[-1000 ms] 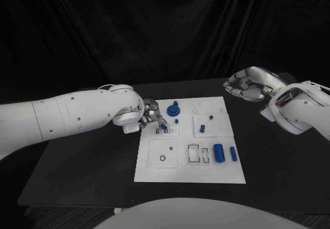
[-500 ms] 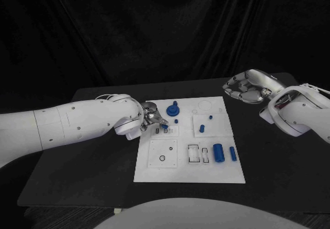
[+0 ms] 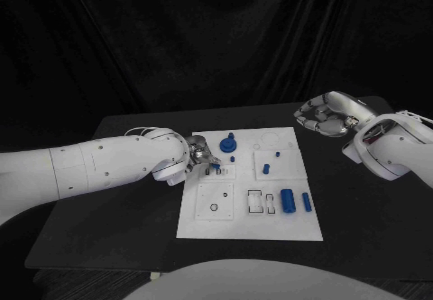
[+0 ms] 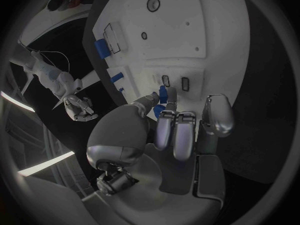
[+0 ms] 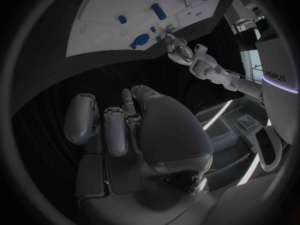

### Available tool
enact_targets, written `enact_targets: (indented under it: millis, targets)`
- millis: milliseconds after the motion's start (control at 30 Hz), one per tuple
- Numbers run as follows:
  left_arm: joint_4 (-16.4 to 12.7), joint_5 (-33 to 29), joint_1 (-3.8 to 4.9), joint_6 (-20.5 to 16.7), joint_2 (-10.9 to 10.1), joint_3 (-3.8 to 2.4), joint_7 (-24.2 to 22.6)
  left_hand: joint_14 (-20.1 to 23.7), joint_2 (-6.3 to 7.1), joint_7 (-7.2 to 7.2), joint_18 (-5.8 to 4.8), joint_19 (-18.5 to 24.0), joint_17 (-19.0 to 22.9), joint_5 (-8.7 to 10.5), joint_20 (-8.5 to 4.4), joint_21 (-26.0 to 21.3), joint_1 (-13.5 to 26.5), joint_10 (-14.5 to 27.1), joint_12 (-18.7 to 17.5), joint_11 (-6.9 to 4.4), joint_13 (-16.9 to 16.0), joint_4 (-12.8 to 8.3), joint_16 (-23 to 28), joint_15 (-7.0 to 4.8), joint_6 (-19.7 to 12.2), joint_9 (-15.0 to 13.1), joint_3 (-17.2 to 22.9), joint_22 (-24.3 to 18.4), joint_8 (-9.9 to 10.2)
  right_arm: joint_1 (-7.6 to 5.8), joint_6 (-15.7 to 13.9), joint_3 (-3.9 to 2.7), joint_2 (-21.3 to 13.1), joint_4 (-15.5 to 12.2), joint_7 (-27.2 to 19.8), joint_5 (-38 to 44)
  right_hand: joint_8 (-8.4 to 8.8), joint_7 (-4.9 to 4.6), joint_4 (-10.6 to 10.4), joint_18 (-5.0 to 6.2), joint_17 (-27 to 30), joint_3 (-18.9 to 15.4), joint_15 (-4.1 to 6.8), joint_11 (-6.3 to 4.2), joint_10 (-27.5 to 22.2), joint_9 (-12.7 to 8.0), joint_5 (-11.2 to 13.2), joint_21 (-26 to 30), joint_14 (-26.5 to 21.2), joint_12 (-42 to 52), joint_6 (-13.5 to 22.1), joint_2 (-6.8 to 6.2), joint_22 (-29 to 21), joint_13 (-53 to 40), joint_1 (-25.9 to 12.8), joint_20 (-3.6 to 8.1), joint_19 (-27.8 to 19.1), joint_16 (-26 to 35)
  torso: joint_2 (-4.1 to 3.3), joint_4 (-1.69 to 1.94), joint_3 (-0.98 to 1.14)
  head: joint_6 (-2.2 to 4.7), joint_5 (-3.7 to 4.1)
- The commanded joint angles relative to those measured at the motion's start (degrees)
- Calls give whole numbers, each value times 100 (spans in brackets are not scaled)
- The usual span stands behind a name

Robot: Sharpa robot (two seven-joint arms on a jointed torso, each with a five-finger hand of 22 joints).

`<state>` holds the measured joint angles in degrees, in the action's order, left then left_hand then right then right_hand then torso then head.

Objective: Assemble the parts on the task board

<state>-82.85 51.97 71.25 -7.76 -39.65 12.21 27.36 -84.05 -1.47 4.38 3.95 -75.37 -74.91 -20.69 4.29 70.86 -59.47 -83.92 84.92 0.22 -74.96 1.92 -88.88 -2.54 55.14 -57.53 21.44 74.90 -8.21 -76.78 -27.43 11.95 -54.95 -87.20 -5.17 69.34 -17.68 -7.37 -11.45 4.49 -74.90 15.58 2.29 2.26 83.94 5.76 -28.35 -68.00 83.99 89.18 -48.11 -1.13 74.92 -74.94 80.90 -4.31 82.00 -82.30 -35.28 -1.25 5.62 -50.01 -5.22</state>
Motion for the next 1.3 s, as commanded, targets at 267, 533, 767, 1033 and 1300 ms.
enact_targets:
  millis: [267, 533, 767, 1033, 1300]
  targets:
    - [-48, 121, -40, -5, -26, -3, -31, -354, 6, 3, 79, 17, -1163, -19, 6, -27, 14, -155, -23, 25, -1141, 40, 27, 46, -86, -69, -23, 878, -85, 17, -50, -4, 19, 3, 66, 8, 27, 1, 7, 31, -179, 19, -45, 14, 428, -7, -18, 39, 313, -32, 37, -10, 844, -1211, 30, 5, -45, 29, -13, 13, -14, 1, -6]
    - [-97, 122, -66, 83, -54, -2, 2, -359, -2, -1, 78, 15, -1170, -20, 7, -24, 7, -156, -21, 24, -1142, 42, 24, 46, -94, -94, -21, 879, -112, 18, -43, -4, 20, 1, 70, 8, 29, -1, 12, 33, -168, 26, -46, 16, 421, -9, -19, 50, 310, -36, 42, -6, 840, -1200, 31, 5, -48, 36, -12, 8, -11, 1, -4]
    - [-105, 121, -89, 126, -55, -2, 5, -351, -11, 1, 80, 25, -1159, 114, 8, -39, 42, -145, -33, 27, -1133, 113, 28, 48, -158, -201, -65, 875, -234, 18, -41, -4, 26, 5, 71, 8, 28, -2, 14, 33, -166, 29, -46, 16, 411, -8, -20, 54, 310, -43, 41, -5, 839, -1184, 31, 5, -49, 38, -11, 9, -9, 1, -9]
    - [-77, 121, -110, 149, -33, -2, -12, -339, -30, 11, 84, 41, -1141, 376, 14, -61, 81, -131, -46, 36, -1122, 224, 34, 56, -246, -273, -130, 870, -336, 19, -40, -4, 31, 10, 70, 8, 28, -2, 14, 33, -166, 29, -46, 16, 411, -8, -20, 54, 310, -43, 41, -5, 839, -1184, 31, 5, -49, 38, -10, 6, -9, 1, -12]
    - [-40, 121, -141, 163, 17, -2, -14, -351, -14, 23, 79, 23, -1157, 773, 24, -44, 142, -144, -28, 48, -1131, 400, 25, 67, -289, -310, -312, 877, -453, 25, -42, -4, 32, 16, 64, 8, 28, -2, 16, 34, -163, 31, -47, 17, 401, -9, -19, 60, 309, -49, 42, -5, 838, -1168, 30, 5, -50, 40, -12, 8, -11, 1, -14]
